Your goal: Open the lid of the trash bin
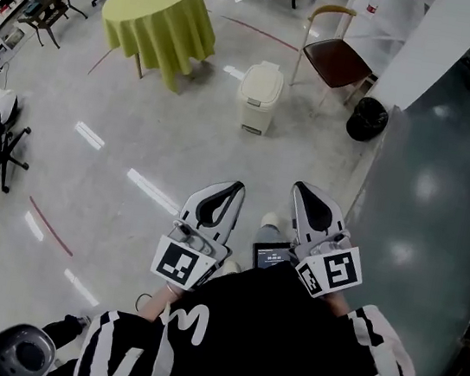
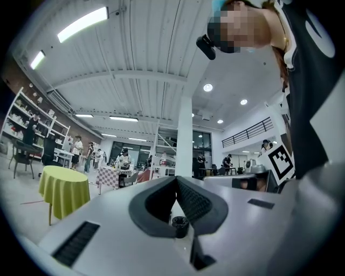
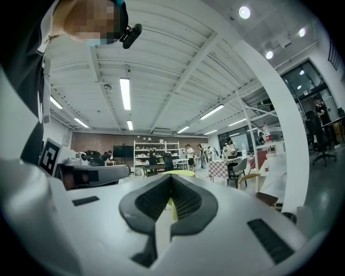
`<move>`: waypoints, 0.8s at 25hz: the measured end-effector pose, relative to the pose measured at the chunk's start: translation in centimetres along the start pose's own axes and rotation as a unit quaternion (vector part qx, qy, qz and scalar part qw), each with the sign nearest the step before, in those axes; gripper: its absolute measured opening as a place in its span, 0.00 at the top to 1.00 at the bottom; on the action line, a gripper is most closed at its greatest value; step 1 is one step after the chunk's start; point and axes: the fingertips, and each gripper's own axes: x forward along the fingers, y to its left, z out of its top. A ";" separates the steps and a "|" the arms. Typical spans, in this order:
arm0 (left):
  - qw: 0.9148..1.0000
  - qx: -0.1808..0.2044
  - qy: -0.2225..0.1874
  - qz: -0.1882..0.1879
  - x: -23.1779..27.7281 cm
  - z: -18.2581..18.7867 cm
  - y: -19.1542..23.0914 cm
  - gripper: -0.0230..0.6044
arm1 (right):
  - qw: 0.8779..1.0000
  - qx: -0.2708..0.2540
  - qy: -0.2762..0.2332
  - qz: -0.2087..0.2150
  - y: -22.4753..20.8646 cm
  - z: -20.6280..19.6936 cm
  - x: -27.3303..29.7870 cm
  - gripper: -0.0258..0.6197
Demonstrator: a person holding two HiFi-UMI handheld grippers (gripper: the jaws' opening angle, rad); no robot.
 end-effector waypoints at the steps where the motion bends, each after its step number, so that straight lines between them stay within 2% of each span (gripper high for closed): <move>1: 1.000 0.001 0.000 0.000 0.8 -0.2 0.2 0.95 | 1.000 0.000 -0.002 0.001 -0.6 0.0 0.5 0.96; 20: 1.000 0.008 -0.004 0.018 12.8 0.2 7.3 0.95 | 1.000 0.005 -0.008 0.017 -10.4 1.4 10.2 0.96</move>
